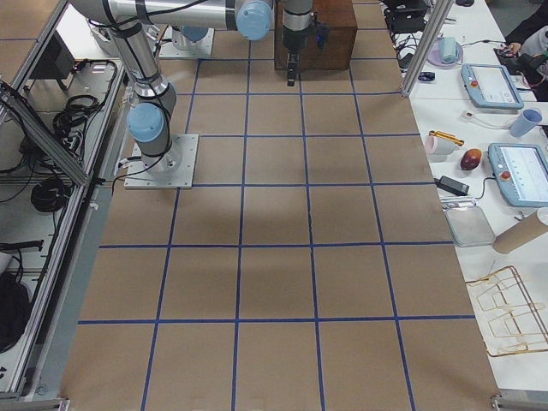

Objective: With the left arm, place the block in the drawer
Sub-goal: 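Lower the left gripper and hook the white drawer handle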

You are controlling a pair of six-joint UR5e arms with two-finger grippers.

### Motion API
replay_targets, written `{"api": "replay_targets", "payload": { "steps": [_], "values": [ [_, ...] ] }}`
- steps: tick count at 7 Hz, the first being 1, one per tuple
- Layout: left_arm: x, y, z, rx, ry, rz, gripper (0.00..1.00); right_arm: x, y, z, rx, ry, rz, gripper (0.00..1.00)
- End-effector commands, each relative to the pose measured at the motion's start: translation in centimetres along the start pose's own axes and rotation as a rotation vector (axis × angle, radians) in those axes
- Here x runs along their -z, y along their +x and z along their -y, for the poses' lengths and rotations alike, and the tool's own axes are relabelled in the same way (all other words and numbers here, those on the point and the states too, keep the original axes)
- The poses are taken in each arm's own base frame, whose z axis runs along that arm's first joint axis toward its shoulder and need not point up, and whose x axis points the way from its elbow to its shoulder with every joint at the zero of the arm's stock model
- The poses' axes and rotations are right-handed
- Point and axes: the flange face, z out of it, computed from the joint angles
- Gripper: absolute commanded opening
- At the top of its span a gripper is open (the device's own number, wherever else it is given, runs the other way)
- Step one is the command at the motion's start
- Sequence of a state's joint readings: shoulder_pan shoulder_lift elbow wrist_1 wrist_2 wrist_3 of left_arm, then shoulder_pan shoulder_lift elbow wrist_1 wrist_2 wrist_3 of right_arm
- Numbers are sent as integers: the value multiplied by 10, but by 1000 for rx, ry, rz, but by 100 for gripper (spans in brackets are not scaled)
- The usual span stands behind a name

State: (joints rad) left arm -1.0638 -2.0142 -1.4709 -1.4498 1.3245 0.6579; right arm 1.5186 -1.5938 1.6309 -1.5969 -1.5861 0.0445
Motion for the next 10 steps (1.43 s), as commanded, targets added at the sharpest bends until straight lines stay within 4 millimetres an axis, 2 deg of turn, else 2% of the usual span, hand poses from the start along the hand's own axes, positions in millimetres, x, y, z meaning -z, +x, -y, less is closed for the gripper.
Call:
{"api": "replay_targets", "payload": {
  "steps": [1,5,10],
  "values": [
    [-2,0,1,-3,0,-7,100,0,0,0,0,0,0,100],
    [-15,-5,4,2,-9,-27,100,0,1,0,-2,0,0,100],
    [-10,-12,11,-31,17,17,100,0,0,0,0,0,0,100]
  ]
}}
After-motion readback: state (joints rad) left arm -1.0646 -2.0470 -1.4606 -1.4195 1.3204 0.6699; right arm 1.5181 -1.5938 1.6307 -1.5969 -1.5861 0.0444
